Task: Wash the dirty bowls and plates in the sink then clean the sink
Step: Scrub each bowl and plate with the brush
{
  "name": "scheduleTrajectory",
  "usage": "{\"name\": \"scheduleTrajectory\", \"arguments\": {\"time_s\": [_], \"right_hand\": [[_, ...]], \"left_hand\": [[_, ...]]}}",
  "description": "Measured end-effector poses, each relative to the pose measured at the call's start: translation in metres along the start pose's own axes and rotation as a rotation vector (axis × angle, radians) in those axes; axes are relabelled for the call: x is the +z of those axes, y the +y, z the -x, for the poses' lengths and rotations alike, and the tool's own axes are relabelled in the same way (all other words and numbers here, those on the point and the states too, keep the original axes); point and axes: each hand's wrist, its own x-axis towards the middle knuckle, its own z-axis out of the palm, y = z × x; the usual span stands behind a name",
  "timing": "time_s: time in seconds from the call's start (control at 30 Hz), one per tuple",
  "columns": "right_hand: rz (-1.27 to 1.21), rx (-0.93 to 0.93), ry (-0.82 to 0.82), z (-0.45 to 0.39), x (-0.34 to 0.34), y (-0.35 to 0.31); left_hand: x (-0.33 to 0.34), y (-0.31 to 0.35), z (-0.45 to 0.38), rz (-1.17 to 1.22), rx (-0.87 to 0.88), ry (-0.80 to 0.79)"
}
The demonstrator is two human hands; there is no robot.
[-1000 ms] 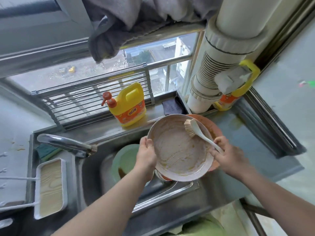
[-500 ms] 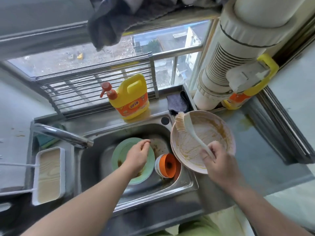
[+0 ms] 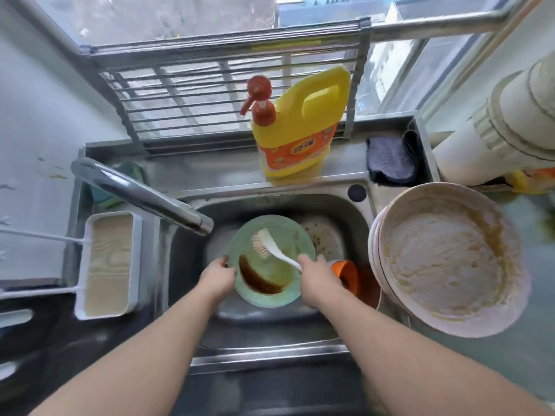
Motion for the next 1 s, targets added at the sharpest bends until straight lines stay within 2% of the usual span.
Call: {"name": "scheduleTrajectory", "arguments": {"time_s": [0.1,0.3,0.47,0.53,0.6,0.67,0.83,1.0], "right_hand": [[0.010,0.066,-0.028,-0.025,-0.001,-0.009],[0.059,0.067,-0.006,-0.028,-0.004,-0.017],[-0.085,0.050,0.047,-0.007,-0.013,-0.012],[-0.164,0.034,0.063,0.005,-0.016,-0.009],[-0.260,0.011,0.074,0.017,-0.018,-0.003],[-0.382,0.003,0.075,0.033,-0.021,0.005],[-0.527,0.105,0.053,0.067,-0.012,0.020],[-0.526,0.174,0.111,0.092,-0.005,0.023]], "left_hand": [[0.004,0.011,0.012,0.038,-0.002,0.034],[0.000,0.011,0.014,0.213,-0.091,0.008],[-0.004,0.017,0.029,0.567,-0.160,-0.084],[-0.009,0.021,0.033,0.602,-0.128,-0.091],[-0.015,0.027,0.040,0.565,-0.064,-0.093],[-0.025,0.036,0.053,0.428,0.013,-0.101],[-0.040,0.049,0.082,0.084,0.257,-0.168],[-0.045,0.068,0.122,-0.160,0.318,0.030]]}}
